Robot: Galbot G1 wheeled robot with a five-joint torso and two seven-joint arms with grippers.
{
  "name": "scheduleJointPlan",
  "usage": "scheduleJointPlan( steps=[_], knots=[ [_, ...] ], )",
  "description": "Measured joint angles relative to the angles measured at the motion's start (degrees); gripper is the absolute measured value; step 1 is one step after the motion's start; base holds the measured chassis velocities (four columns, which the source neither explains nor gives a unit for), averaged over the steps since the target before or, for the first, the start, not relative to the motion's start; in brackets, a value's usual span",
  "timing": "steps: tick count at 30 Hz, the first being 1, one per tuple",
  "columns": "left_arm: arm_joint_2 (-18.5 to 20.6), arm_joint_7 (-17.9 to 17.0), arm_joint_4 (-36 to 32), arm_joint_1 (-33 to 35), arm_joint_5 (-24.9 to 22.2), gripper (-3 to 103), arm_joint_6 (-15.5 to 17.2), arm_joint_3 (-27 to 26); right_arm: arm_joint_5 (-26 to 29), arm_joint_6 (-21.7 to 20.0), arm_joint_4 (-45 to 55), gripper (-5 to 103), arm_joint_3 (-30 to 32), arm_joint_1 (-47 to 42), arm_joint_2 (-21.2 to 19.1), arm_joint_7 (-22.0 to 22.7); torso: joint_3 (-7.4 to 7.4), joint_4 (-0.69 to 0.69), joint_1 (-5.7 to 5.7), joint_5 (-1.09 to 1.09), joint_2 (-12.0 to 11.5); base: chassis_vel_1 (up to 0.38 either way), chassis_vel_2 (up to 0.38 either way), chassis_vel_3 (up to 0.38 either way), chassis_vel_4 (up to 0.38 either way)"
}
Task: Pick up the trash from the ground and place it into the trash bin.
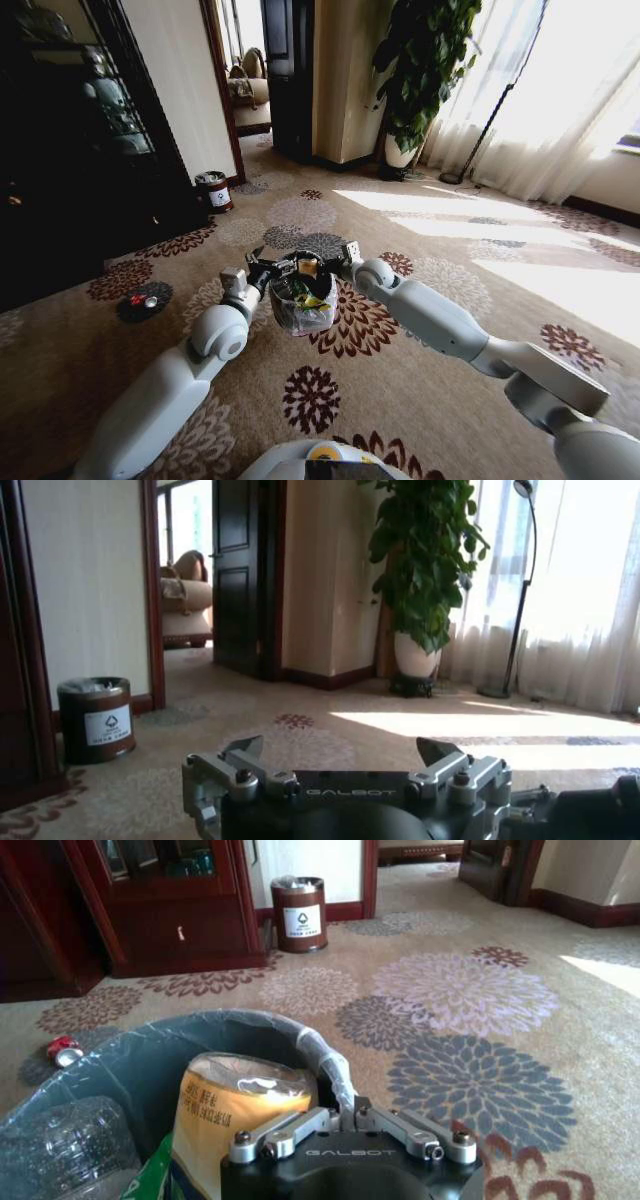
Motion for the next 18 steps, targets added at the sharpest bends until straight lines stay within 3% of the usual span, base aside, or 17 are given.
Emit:
scheduleJointPlan(
  steps=[1,2,3,6,7,11,18],
  knots=[
    [0.6,5.6,-0.1,4.4,1.8,100,-0.3,-5.0,-0.4,0.0,0.2,2,0.8,-0.5,-0.6,-0.4,0.00,0.01,0.00,0.00,0.0,0.000,0.000,0.000,0.000],
    [0.6,5.6,-0.1,4.4,1.8,100,-0.3,-5.0,-0.4,0.0,0.2,2,0.8,-0.5,-0.6,-0.4,0.00,0.01,0.00,0.00,0.0,0.000,0.000,0.000,0.000],
    [0.9,12.3,0.4,9.1,3.8,100,-1.6,-10.3,-1.1,0.0,0.4,2,1.6,-1.2,-1.2,-1.0,0.00,0.03,0.00,-0.02,0.0,0.000,0.000,0.000,0.000],
    [1.5,21.4,3.9,18.5,5.2,100,-6.4,-19.0,-2.8,0.0,0.7,2,3.3,-3.1,-2.4,-2.3,-0.01,0.05,0.00,0.00,0.0,0.000,0.000,0.000,0.000],
    [1.5,21.4,3.9,18.5,5.2,100,-6.4,-19.0,-2.8,0.0,0.7,2,3.3,-3.1,-2.4,-2.3,-0.01,0.05,0.00,0.00,0.0,0.000,0.000,0.000,0.000],
    [2.4,32.4,14.1,22.7,3.4,100,-14.0,-22.2,-3.9,0.0,1.5,2,4.7,-4.9,-3.0,-2.8,-0.01,0.03,0.00,-0.03,0.0,0.000,0.000,0.000,0.000],
    [4.6,36.6,17.8,23.8,0.0,100,-16.1,-22.0,-4.2,0.0,2.1,2,5.5,-5.8,-3.9,-2.8,0.00,0.00,0.00,0.01,0.0,0.000,0.000,0.000,0.000]
  ],
)
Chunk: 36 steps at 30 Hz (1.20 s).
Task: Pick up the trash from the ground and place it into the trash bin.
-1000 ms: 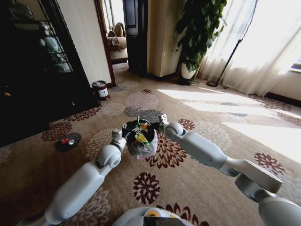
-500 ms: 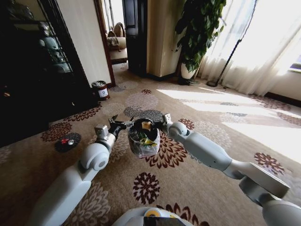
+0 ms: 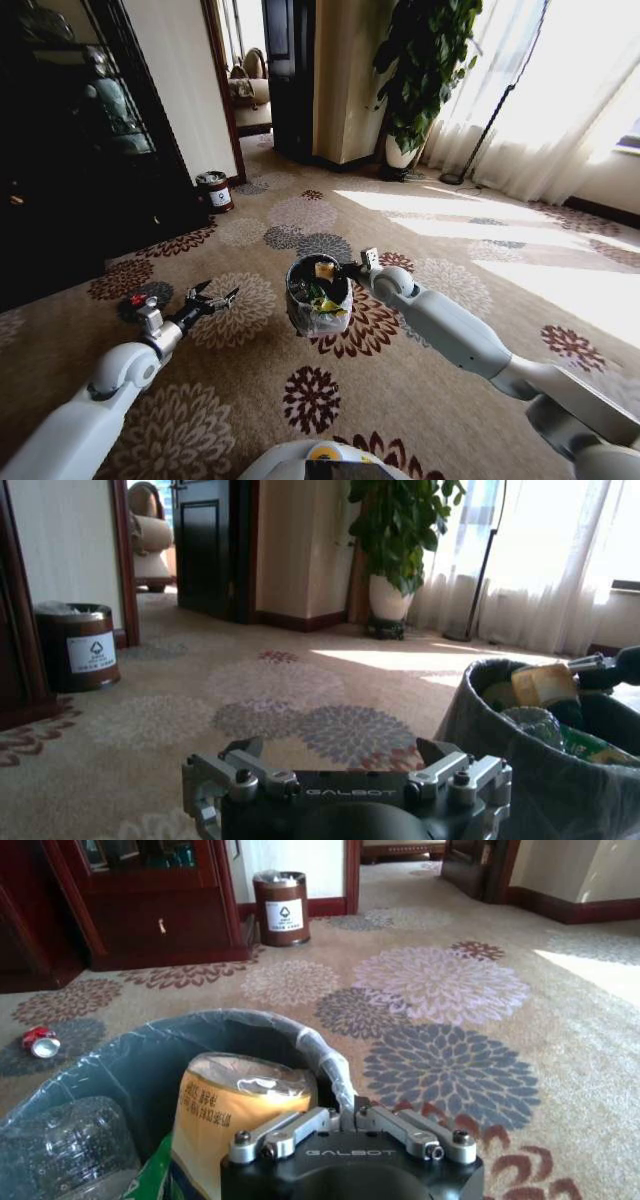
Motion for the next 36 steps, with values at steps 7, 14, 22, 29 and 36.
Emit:
scheduleJointPlan(
  steps=[7,14,22,29,36],
  knots=[
    [0.9,1.1,1.3,3.1,-0.1,100,-4.2,-0.1,-0.3,0.0,1.7,2,0.9,-1.6,-2.2,0.0,0.00,0.01,0.00,-0.01,0.0,0.075,0.077,-0.085,-0.070],
    [0.8,1.1,1.1,2.5,0.0,100,-4.3,0.5,-0.4,0.0,4.1,2,1.2,-3.0,-3.0,1.0,0.01,0.02,0.00,0.00,0.0,0.207,0.207,-0.229,-0.206],
    [0.1,1.0,2.8,2.1,0.2,100,-4.3,1.0,-0.3,0.0,6.6,2,1.5,-4.4,-4.6,1.8,0.01,0.03,0.00,0.03,0.0,0.304,0.298,-0.293,-0.283],
    [-1.9,1.6,6.3,1.7,1.7,100,-4.8,1.8,-0.1,-0.1,9.0,2,1.9,-6.1,-5.3,2.9,0.01,0.01,0.00,0.02,0.0,0.302,0.280,-0.297,-0.282],
    [-4.1,2.5,7.2,4.4,3.8,100,-6.0,2.3,-0.1,-0.1,11.7,2,2.2,-8.1,-6.0,3.5,0.01,0.03,0.00,0.01,0.0,0.284,0.282,-0.280,-0.283]
  ],
)
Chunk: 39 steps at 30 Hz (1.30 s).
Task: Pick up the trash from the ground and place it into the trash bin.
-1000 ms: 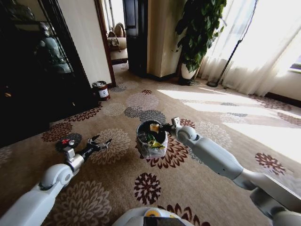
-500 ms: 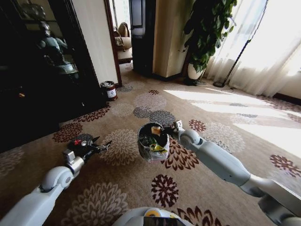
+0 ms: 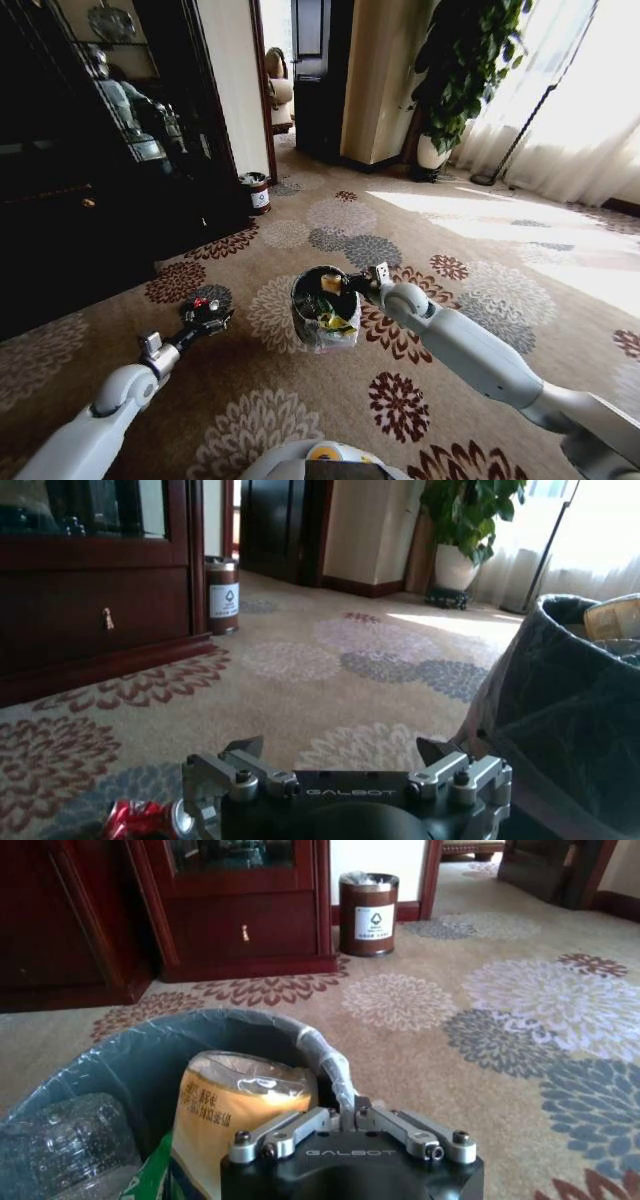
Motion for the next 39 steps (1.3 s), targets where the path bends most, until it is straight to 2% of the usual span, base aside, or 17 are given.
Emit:
scheduleJointPlan(
  steps=[3,8,10,12,13,18,21,32,35,39],
  knots=[
    [-0.7,0.3,0.0,1.2,0.6,100,-0.7,-0.2,-0.1,0.0,0.7,2,0.5,-0.8,-0.4,0.0,-0.01,0.00,0.00,-0.06,0.0,0.290,0.276,-0.272,-0.290],
    [-2.1,0.4,-0.7,2.4,2.0,100,-1.2,-0.2,-1.0,0.1,1.3,2,1.2,-2.6,-0.7,-1.2,0.00,0.01,0.00,0.03,0.0,0.301,0.294,-0.294,-0.297],
    [-2.9,0.2,-1.5,2.5,2.8,100,-0.9,0.2,-2.0,0.5,1.4,2,1.6,-3.4,-0.7,-1.9,-0.01,0.00,0.00,-0.07,0.0,0.281,0.289,-0.282,-0.281],
    [-3.2,-0.1,-1.8,2.4,3.2,100,-0.7,0.3,-2.2,0.7,1.3,2,1.8,-3.7,-0.7,-2.1,-0.01,0.00,0.00,-0.05,0.0,0.261,0.261,-0.241,-0.279],
    [-3.4,-0.5,-2.1,2.4,3.5,100,-0.5,0.5,-2.5,0.8,1.3,2,2.1,-4.1,-0.7,-2.3,-0.01,0.01,0.00,0.03,0.0,0.236,0.261,-0.191,-0.245],
    [-3.9,-1.0,-2.4,2.1,4.1,100,0.2,0.8,-3.5,1.2,0.8,2,3.0,-4.9,-0.7,-3.3,-0.01,0.00,0.00,-0.06,0.0,0.160,0.225,-0.156,-0.208],
    [-4.0,-1.1,-2.4,2.0,4.4,100,0.6,1.0,-4.2,1.5,0.5,2,3.3,-5.6,-0.5,-4.2,-0.01,-0.02,0.00,0.02,0.0,0.070,0.239,-0.074,-0.252],
    [-4.9,-3.0,-2.4,0.8,6.0,100,0.0,3.4,-4.8,2.2,-2.7,2,3.7,-5.2,1.9,-4.1,0.02,0.02,0.02,-0.05,0.0,-0.016,0.292,0.017,-0.270],
    [-5.3,-3.4,-2.9,0.1,6.7,100,0.5,4.3,-4.7,2.2,-2.8,2,4.0,-5.3,1.8,-4.2,0.02,0.02,0.01,0.02,0.0,-0.004,0.118,0.034,-0.089],
    [-5.7,-4.1,-3.3,-1.4,7.6,100,1.5,6.1,-4.9,2.1,-3.2,2,5.0,-5.6,0.9,-5.0,-0.01,-0.03,0.01,0.00,0.0,-0.005,-0.040,-0.006,0.056]
  ],
)
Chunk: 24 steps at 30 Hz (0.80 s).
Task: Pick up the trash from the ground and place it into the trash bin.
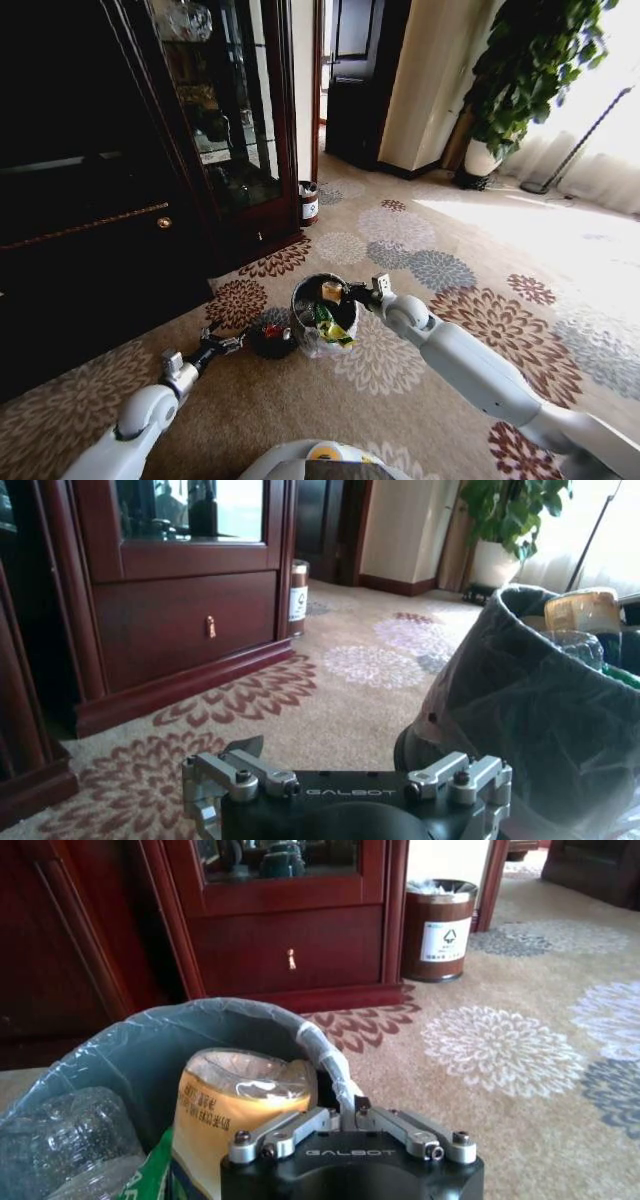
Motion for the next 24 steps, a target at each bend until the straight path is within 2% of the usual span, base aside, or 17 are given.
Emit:
scheduleJointPlan(
  steps=[3,6,7,10,15,18,24],
  knots=[
    [0.1,-0.4,1.4,-2.1,0.9,100,0.7,1.8,-0.4,0.0,-0.5,2,0.8,-0.1,-0.9,-0.9,0.00,-0.01,0.00,-0.01,0.0,0.001,-0.074,-0.026,0.029],
    [0.5,-3.3,7.1,-8.1,1.2,100,2.2,5.7,-0.4,0.0,-0.9,2,2.1,-0.3,-1.6,-1.5,0.01,0.00,0.00,-0.02,0.0,0.000,0.000,0.000,0.000],
    [0.5,-3.3,7.1,-8.1,1.2,100,2.2,5.7,-0.4,0.0,-0.9,2,2.1,-0.3,-1.6,-1.5,0.01,0.00,0.00,-0.02,0.0,0.000,0.000,0.000,0.000],
    [1.0,-4.8,14.8,-14.7,0.9,100,4.2,9.0,-0.3,0.1,-0.2,2,3.5,-1.0,-3.0,-2.0,0.02,0.02,0.00,-0.03,0.0,0.000,0.000,0.000,0.000],
    [1.5,-4.2,20.7,-20.0,0.4,100,5.4,12.4,-0.1,0.1,1.1,2,4.4,-2.1,-4.9,-2.3,0.02,0.01,0.00,-0.02,0.0,0.000,0.000,0.000,0.000],
    [1.5,-1.8,25.1,-23.6,0.7,100,5.5,15.9,0.1,0.1,2.2,2,5.2,-3.0,-6.6,-2.3,0.02,0.00,0.00,-0.02,0.0,0.000,0.000,0.000,0.000],
    [0.6,-2.7,26.6,-25.2,1.1,100,6.5,19.5,0.4,0.1,3.0,2,5.6,-3.7,-7.6,-2.3,0.01,0.03,0.00,-0.01,0.0,0.000,0.000,0.000,0.000]
  ],
)
